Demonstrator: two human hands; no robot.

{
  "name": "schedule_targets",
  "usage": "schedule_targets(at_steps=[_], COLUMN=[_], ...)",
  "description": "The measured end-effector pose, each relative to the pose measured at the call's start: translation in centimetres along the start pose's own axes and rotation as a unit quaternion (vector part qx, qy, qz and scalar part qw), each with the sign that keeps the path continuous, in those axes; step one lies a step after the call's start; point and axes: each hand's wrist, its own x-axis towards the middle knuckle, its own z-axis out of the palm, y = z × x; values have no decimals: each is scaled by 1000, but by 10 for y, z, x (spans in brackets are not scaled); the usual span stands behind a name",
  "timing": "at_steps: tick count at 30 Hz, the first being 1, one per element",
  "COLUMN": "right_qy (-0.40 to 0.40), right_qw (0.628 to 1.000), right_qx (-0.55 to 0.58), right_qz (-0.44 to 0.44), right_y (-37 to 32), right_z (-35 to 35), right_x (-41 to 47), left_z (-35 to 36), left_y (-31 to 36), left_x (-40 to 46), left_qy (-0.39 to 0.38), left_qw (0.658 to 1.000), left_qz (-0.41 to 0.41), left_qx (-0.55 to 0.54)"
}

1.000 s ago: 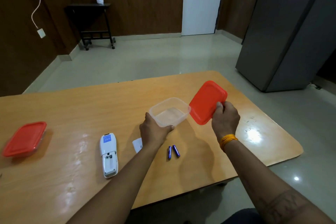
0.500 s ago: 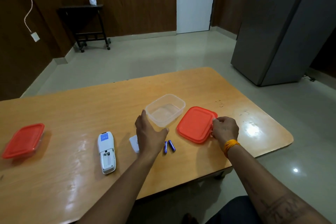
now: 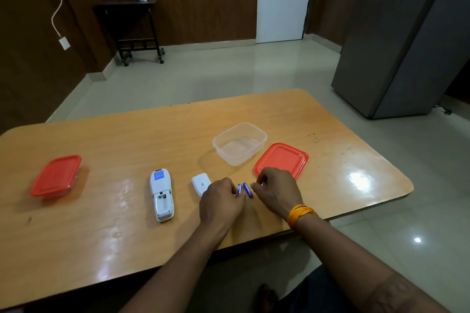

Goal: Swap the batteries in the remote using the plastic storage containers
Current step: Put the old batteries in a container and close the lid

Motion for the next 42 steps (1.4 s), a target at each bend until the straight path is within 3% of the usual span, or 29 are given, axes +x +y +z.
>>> schedule_targets(at_steps=[11,20,27,34,39,42], right_qy=[-59,69,15,-24,-25,1], right_qw=[994,998,994,976,977,985], right_qx=[-90,16,-109,-215,-210,-174], right_qz=[-11,0,20,4,0,7], right_y=[-13,-30,-48,-51,-51,-47], right_z=[6,-30,-17,-2,-1,-7], right_x=[4,63,129,145,146,142], left_z=[-2,-21,-21,-6,-7,-13], left_y=[-3,16,41,44,45,45], left_x=[7,66,138,159,160,157], left_qy=[-28,67,-6,-66,-66,-40], left_qw=[998,997,995,963,957,970], left_qz=[7,-25,14,66,88,91], left_qx=[64,-42,96,253,269,220])
